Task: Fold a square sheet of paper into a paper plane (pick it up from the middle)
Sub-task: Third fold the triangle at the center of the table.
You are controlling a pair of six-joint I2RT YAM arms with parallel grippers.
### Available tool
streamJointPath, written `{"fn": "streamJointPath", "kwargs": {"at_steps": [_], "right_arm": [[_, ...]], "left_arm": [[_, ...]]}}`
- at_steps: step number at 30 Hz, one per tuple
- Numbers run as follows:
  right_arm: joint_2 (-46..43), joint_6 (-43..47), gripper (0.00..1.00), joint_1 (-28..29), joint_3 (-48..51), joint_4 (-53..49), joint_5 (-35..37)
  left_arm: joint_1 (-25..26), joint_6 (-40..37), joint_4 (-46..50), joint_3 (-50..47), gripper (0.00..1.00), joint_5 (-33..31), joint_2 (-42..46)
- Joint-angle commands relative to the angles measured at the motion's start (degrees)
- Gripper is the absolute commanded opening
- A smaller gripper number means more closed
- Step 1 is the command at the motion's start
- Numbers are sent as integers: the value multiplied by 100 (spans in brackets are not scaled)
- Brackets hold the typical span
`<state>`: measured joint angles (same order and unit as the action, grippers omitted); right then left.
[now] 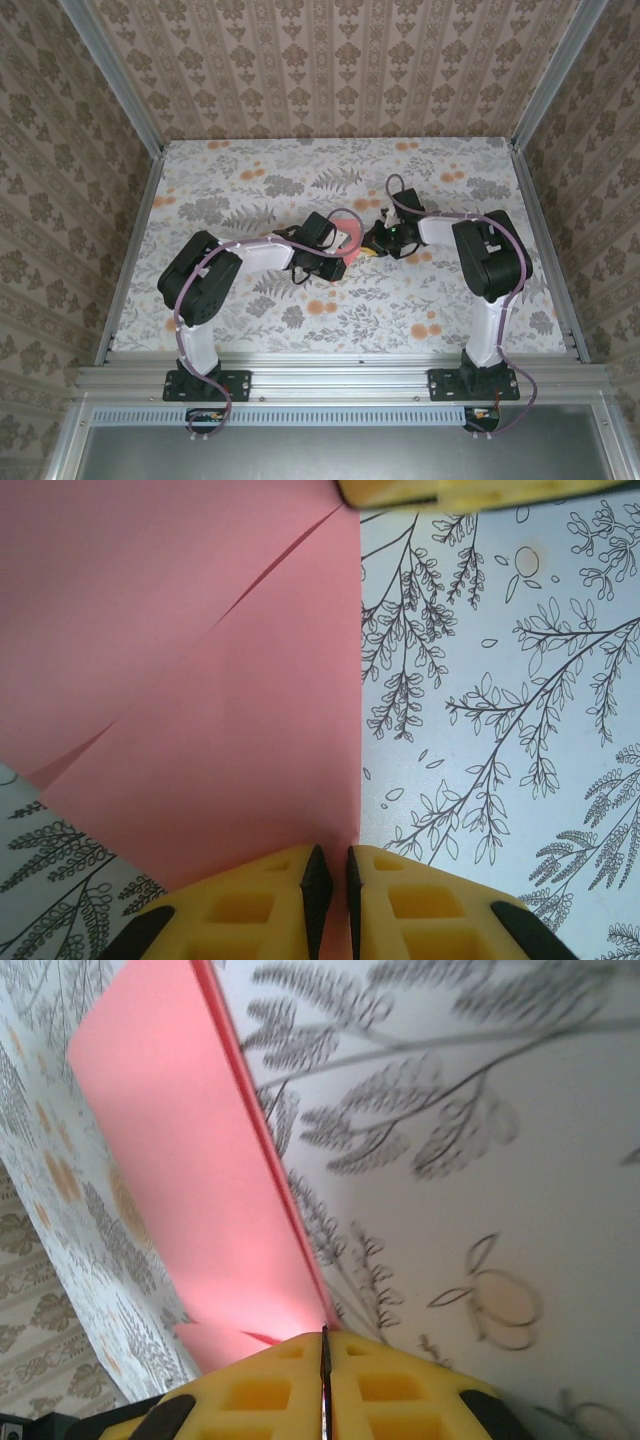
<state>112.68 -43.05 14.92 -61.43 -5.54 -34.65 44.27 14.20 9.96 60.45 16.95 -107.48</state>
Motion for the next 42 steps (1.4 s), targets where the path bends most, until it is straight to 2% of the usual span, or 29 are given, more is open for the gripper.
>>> {"fn": "streamJointPath", "kwargs": {"at_steps": [1,7,12,19,24,29,35,42], "right_arm": [[137,163,12,-160,-56,-283,641],[-573,17,11,-69,219,-224,520],[-839,-450,10,277,494,165,228],[-373,-1046,8,739,418,909,113],[-4,-1105,6,835,307,959,166],[231,-917,6,824,259,735,401],[280,-509,6,821,80,-24,897],[498,-424,6,817,-2,-148,969]], "left_arm": [[29,-134,1062,-352,18,-351,-317],[24,-101,1015,-314,18,-302,-335],[27,-92,992,-280,18,-258,-353],[28,-51,956,-267,18,-192,-304],[28,-14,935,-299,18,-183,-204],[21,-9,933,-337,18,-182,-155],[60,-33,1086,-386,18,-342,-13],[206,-29,1241,-581,18,-635,162]]}}
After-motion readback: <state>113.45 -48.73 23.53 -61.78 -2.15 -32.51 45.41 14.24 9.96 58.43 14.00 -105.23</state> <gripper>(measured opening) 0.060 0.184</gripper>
